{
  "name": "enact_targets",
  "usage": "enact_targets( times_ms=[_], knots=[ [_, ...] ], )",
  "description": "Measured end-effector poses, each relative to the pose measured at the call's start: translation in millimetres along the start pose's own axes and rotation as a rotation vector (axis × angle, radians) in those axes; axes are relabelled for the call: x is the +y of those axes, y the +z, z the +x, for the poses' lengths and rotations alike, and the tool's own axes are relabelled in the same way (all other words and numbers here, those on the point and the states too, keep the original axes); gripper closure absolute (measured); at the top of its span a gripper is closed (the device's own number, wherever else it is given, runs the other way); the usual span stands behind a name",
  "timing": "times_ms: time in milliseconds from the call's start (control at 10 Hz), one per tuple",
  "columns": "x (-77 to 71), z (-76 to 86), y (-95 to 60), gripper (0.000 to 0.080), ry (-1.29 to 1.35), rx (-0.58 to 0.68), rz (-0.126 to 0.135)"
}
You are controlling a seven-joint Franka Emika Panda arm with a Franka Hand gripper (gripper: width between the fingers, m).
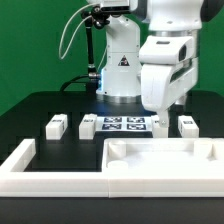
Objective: Assemble desk
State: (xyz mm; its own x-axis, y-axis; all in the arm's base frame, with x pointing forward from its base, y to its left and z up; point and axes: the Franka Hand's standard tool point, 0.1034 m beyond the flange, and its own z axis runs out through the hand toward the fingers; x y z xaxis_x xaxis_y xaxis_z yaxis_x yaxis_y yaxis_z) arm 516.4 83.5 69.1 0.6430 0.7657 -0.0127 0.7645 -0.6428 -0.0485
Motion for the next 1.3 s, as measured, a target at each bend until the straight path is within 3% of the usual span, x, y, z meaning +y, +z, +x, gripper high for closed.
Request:
enact_targets(
  times_ms=[200,600,800,1000,1300],
  knots=[
    [-11.9,15.1,1.5,0.0150,0.195,0.001,0.003],
    [-13.9,15.4,2.5,0.0150,0.397,0.002,0.011],
    [-25.7,17.4,8.8,0.0150,0.671,-0.015,0.021],
    [-39.2,14.5,18.7,0.0150,0.940,-0.049,0.062],
    [-38.4,15.7,17.4,0.0150,0.900,-0.057,0.066]
  ],
)
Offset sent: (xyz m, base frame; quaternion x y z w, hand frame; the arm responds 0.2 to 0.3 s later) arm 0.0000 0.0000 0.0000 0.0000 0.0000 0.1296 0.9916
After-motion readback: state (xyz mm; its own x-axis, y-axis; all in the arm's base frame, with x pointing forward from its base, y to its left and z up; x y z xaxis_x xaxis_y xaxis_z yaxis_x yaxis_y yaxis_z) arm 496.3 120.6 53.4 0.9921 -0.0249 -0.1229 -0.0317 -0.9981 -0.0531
